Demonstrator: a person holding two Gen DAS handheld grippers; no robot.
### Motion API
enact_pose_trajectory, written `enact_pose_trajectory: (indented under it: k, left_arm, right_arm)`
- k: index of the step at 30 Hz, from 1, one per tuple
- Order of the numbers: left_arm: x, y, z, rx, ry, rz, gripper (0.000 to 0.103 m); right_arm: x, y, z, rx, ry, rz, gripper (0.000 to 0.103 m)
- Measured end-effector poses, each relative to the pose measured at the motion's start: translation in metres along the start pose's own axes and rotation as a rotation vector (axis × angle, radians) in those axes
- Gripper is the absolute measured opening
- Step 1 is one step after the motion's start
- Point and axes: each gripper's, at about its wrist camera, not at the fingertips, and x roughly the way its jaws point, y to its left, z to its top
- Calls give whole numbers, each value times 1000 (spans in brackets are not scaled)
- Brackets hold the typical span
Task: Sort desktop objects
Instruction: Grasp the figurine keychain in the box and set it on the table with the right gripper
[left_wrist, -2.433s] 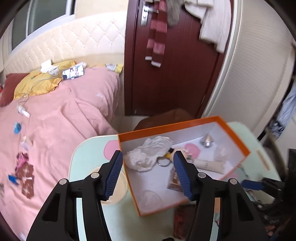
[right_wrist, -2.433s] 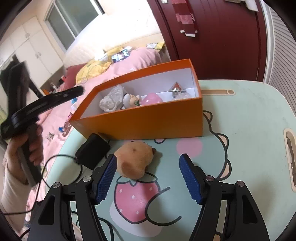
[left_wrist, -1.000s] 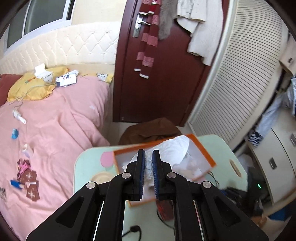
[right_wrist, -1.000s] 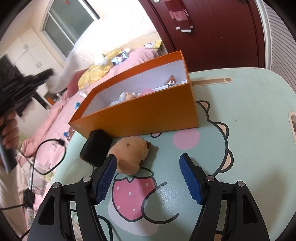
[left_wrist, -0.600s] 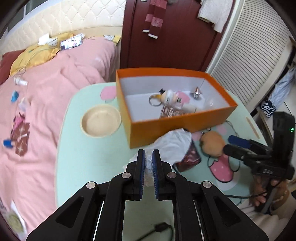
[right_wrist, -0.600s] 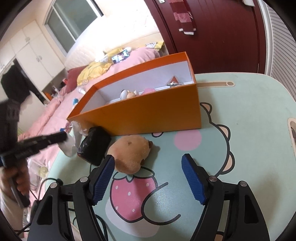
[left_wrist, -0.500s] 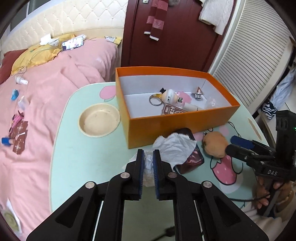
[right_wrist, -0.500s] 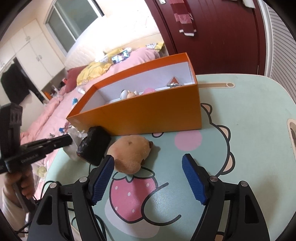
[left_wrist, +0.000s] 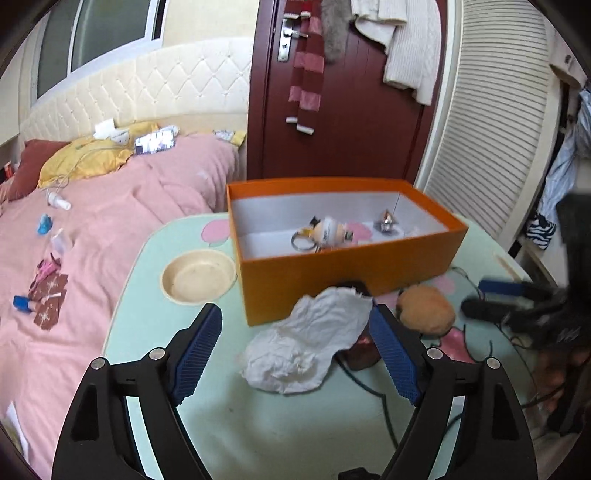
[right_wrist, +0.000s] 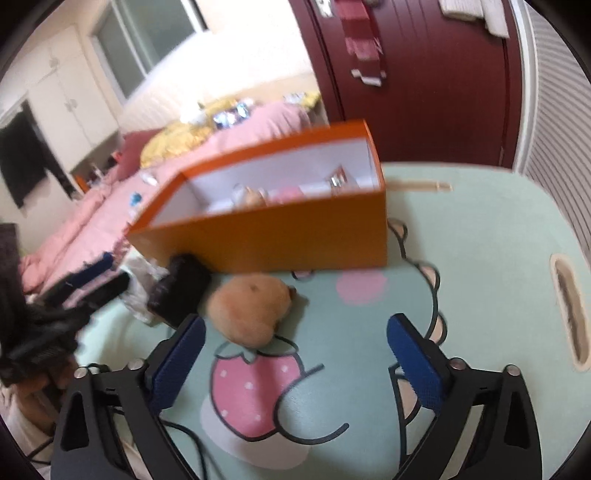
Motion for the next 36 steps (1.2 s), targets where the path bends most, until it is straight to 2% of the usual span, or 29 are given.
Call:
enact_pose_trajectory:
  k: [1, 5, 8, 9, 12, 14, 18, 21, 24, 26, 28, 29, 33, 36]
  left_arm:
    - [1, 2, -1, -9, -3, 0, 82]
    - [3, 6, -4, -34, -4, 18, 82]
    - [4, 15, -3, -77, 11, 11, 82]
    - [4, 18, -4, -99, 10, 2, 82]
    - [2, 28, -5, -151, 5, -6, 82]
    - [2, 31, -5, -162, 8, 5, 82]
    - [3, 36, -5, -184, 14, -4, 82]
    - [4, 39, -5, -200, 25, -19, 82]
    - [6, 41, -6, -215, 37, -29, 82]
    - [6, 42, -6, -224, 39, -36, 82]
    - [7, 43, -6, -232, 43, -40, 82]
    - [7, 44, -6, -236, 47, -42, 82]
    - [7, 46, -6, -258, 49, -49, 82]
    - [6, 46, -7, -266, 47, -48, 82]
  right_arm:
    - [-3, 3, 5, -19, -5, 4, 89]
    - [-15, 25, 43, -172, -25, 27, 87]
    - [-2, 44, 82, -274, 17, 60, 87]
    - [9, 51, 99, -303, 52, 60, 85]
    - [42, 63, 128, -334, 158, 73, 68]
    - [75, 72, 143, -372, 258, 57, 65]
    - [120, 79, 144, -453, 382, -8, 64]
    - [147, 75, 141, -439, 493, -8, 53]
    - [167, 66, 139, -404, 575, -22, 52]
    - [173, 57, 143, -335, 590, 28, 50]
    - [179, 54, 143, -305, 619, 52, 39]
    - [181, 52, 143, -291, 633, 64, 39]
    - [174, 62, 139, -360, 605, 38, 39]
    - [164, 62, 139, -356, 564, 52, 39]
